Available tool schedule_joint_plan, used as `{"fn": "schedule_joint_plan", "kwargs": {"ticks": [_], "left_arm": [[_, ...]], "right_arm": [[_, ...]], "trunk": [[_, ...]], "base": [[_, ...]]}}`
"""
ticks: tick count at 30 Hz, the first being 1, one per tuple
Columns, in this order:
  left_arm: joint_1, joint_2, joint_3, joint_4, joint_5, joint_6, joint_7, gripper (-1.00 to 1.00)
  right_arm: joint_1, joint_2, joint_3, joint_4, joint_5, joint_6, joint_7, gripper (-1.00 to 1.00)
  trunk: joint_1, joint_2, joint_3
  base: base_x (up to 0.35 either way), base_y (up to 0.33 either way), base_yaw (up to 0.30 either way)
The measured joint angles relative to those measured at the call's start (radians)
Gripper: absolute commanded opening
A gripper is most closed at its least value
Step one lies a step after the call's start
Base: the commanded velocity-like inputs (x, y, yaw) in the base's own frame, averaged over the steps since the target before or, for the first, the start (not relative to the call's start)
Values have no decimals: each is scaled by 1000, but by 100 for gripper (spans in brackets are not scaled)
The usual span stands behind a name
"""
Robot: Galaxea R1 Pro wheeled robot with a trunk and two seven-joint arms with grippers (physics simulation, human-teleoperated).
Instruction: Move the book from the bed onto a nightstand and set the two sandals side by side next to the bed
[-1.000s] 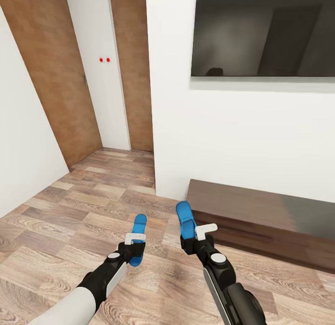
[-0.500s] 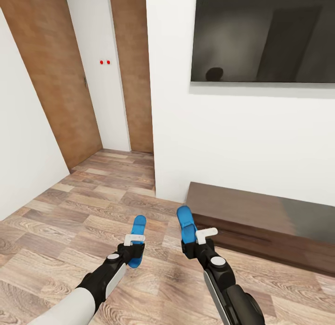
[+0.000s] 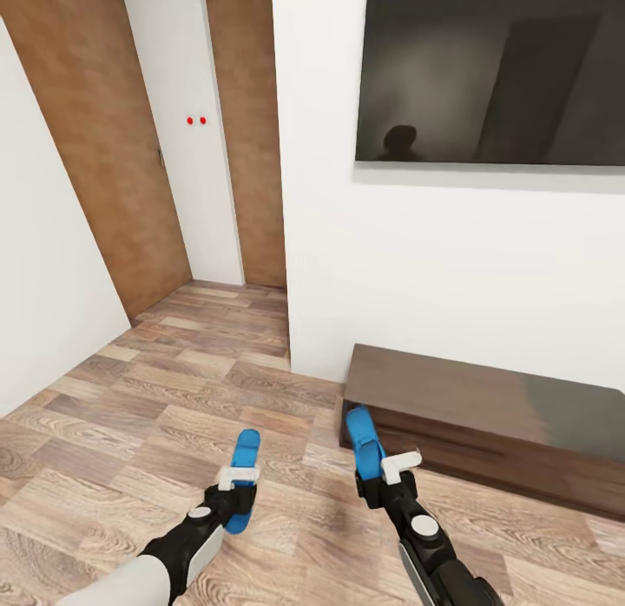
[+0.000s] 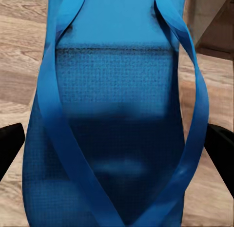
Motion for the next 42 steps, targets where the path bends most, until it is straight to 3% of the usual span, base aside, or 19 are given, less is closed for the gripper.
{"fn": "schedule_joint_plan", "kwargs": {"ticks": [13,22,31,42], "left_arm": [[4,4,9,59,9,-29,-3,-100],[8,9,11,63,7,-76,-3,-100],[10,27,10,64,6,-85,-2,-100],[12,27,8,64,4,-84,-2,-100]], "right_arm": [[56,-4,-70,28,-1,-21,10,-100],[65,-4,-77,54,-1,-40,14,-100],[67,-4,-78,155,1,-118,15,-100],[67,-4,-80,173,0,-142,12,-100]], "trunk": [[-50,91,41],[-84,154,69],[-119,217,97],[-161,294,132]], "base": [[0,0,0],[0,0,0],[0,0,0],[0,0,0]]}}
